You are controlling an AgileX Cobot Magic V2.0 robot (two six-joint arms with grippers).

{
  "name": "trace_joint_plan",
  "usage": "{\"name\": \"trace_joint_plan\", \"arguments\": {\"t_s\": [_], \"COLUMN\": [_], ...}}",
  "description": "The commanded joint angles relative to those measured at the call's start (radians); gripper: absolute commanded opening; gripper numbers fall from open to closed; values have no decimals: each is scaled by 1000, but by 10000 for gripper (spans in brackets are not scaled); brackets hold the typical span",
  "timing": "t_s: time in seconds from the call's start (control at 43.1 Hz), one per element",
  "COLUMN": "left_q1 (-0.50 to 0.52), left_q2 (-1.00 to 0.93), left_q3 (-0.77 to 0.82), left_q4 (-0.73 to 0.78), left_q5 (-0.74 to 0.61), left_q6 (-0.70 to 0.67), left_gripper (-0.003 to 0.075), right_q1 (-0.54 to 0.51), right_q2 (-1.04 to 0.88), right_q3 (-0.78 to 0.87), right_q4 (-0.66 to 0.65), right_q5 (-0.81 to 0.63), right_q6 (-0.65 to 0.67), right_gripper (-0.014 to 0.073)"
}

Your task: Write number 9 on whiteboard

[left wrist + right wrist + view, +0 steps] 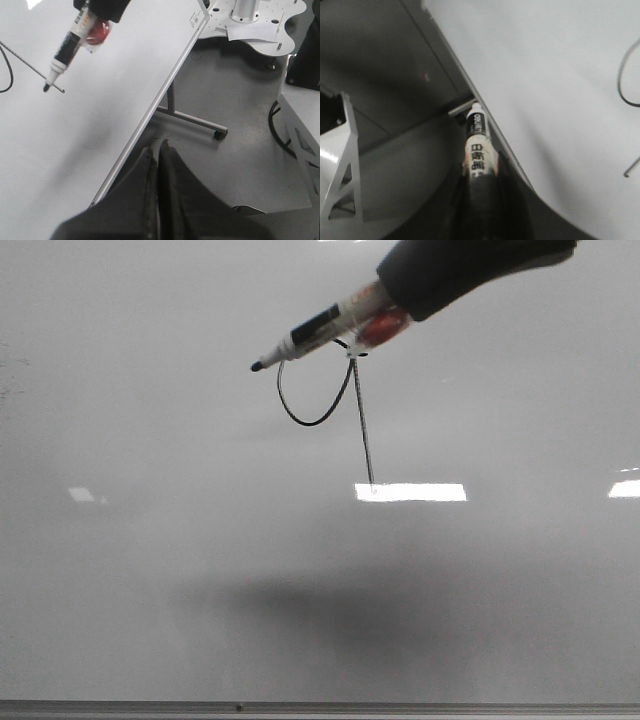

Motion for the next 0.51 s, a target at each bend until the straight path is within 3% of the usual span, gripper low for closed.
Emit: {"name": "trace_joint_plan", "arguments": {"t_s": [0.0, 0.162, 0.209, 0.487], "left_q1": [4, -2, -2, -2], "left_q2": [35, 129, 166, 296], "left_q3": [-93, -202, -225, -249], "left_q4": [-17, 74, 93, 92], "left_q5": [-21, 44, 73, 106], "left_q6": [-5, -1, -1, 34], "left_gripper": [85, 397, 447, 412], "right_q1": [58, 165, 189, 327], "right_q2": [-32, -38, -42, -54], "right_q3": [-55, -57, -57, -78], "right_q4": [-33, -76, -76, -74], "right_q5": [49, 49, 46, 18], "right_q6": [-75, -103, -103, -103], "right_gripper": [-58, -58, -58, -58]}}
